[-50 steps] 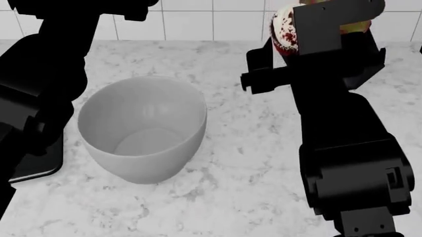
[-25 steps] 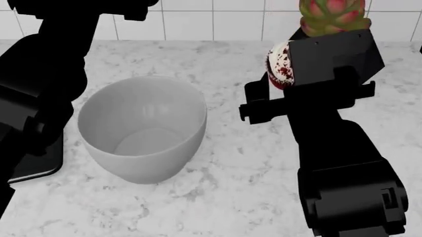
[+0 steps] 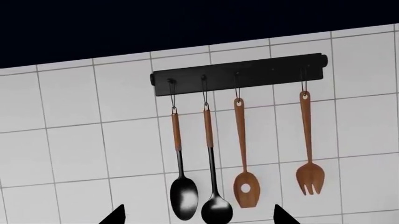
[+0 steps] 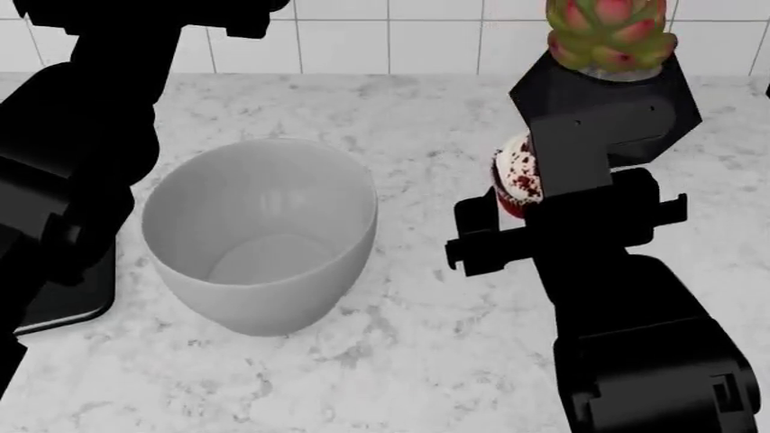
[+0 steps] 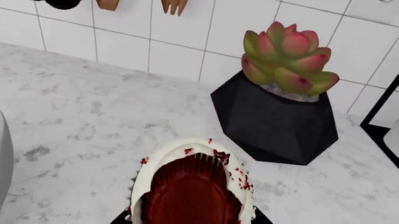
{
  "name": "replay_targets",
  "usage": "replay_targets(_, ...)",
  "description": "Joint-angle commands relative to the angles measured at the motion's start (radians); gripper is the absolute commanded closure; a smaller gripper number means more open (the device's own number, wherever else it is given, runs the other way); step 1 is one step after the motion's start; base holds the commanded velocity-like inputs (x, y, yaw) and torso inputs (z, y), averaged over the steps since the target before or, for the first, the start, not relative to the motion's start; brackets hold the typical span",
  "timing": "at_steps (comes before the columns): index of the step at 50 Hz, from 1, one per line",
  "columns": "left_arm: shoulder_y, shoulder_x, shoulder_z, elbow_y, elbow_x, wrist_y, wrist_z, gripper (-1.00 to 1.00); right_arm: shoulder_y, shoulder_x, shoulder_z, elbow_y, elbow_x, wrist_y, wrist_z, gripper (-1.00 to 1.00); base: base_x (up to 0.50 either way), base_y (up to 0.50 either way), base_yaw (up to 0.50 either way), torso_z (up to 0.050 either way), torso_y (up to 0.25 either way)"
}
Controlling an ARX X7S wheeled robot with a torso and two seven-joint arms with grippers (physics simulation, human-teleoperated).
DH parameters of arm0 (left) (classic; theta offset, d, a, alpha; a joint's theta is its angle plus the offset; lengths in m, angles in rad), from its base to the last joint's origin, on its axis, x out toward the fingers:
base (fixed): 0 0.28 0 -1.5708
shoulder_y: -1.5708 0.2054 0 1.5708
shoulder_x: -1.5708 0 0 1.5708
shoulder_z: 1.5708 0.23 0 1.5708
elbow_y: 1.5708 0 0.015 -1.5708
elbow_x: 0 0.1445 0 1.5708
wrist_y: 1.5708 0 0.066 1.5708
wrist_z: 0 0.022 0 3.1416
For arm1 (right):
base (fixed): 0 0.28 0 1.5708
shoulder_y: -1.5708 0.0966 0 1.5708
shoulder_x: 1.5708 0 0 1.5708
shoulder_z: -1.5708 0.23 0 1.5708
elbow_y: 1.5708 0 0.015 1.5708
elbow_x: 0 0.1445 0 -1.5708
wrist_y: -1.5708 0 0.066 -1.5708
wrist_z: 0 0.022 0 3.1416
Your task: Move the fresh-baked cupcake off the tray onto the counter, and place the bowl used for mixing into the sink.
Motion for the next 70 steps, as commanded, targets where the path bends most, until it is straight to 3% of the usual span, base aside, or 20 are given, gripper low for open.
replay_targets(1, 0.009, -0.007, -0.007, 0.016, 0.002, -0.004, -0.007, -1.00, -0.031, 0.007, 0.002, -0.015, -0.010, 0.025, -0.015, 1.00, 0.00, 0.00, 0.00, 0.000, 0.000)
replay_targets(70, -0.001, 0.001, 0.015, -0.014, -0.009, 0.000, -0.007, -1.00, -0.153, 0.012, 0.017, 0.153, 0.027, -0.089, -0.044, 1.00, 0.00, 0.00, 0.00, 0.000, 0.000)
